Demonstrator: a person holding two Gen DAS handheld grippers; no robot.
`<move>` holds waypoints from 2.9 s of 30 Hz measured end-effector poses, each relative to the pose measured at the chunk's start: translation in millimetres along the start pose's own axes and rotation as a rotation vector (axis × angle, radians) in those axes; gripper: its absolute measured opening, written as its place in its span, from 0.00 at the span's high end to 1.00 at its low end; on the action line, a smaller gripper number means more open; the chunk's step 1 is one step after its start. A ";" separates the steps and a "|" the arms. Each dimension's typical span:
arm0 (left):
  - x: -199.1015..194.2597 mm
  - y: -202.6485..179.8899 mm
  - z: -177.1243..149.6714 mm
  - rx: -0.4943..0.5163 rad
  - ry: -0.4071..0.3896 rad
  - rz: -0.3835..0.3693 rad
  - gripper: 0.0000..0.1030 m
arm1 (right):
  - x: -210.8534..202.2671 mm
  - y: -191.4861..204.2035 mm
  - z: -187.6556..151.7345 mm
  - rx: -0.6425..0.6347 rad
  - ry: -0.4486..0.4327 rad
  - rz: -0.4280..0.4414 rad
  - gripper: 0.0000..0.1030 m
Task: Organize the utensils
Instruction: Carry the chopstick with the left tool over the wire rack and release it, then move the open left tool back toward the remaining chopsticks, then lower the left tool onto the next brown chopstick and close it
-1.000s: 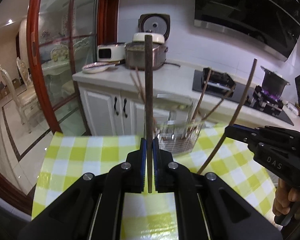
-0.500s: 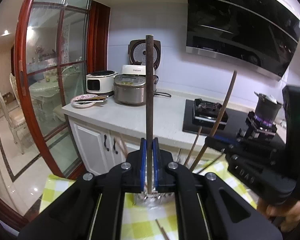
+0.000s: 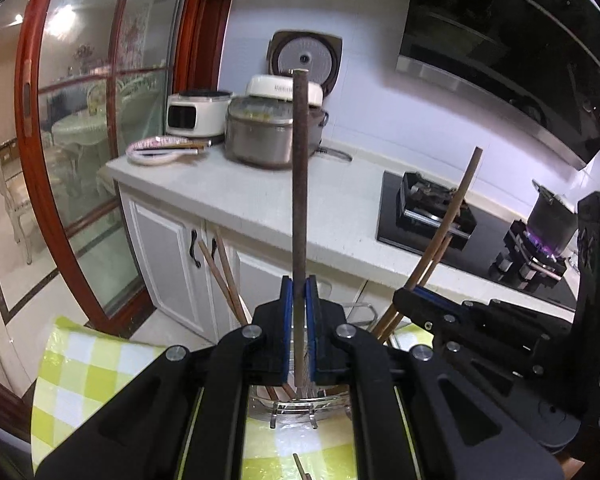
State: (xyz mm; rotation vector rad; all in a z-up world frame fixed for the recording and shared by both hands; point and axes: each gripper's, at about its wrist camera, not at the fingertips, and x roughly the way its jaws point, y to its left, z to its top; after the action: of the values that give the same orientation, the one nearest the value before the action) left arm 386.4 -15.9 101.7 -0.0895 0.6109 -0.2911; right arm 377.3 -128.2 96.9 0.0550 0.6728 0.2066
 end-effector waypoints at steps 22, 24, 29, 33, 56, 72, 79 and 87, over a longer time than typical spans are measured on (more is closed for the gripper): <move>-6.6 33.9 -30.9 -0.070 0.026 0.010 0.60 | -8.2 -9.5 -15.6 -0.019 -0.038 -0.037 0.43; -19.1 40.6 -37.5 -0.082 0.019 0.022 0.60 | -19.1 -10.7 -21.3 -0.006 -0.047 -0.026 0.43; -43.3 48.3 -57.1 -0.067 0.011 0.060 0.57 | -38.6 -9.5 -40.6 0.013 -0.064 -0.006 0.40; -62.0 55.6 -74.1 -0.065 0.003 0.083 0.56 | -48.6 -8.6 -58.2 0.027 -0.062 -0.004 0.39; -90.9 68.8 -197.5 -0.099 0.143 0.138 0.53 | -28.5 -22.5 -186.5 0.063 0.135 -0.050 0.27; -27.0 -5.2 -272.8 -0.051 0.335 0.064 0.53 | -9.4 -81.5 -215.8 0.060 0.236 -0.093 0.23; -4.4 -25.7 -281.6 0.003 0.376 0.082 0.53 | -6.9 -80.9 -212.2 0.045 0.237 -0.078 0.23; -2.9 -15.1 -284.0 0.023 0.365 0.139 0.49 | -3.6 -79.6 -216.2 0.050 0.244 -0.060 0.23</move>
State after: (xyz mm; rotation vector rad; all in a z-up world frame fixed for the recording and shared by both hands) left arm 216.6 -28.6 -126.0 0.0301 0.9717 -0.1798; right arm 253.4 -210.3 -79.2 0.0579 0.9219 0.1399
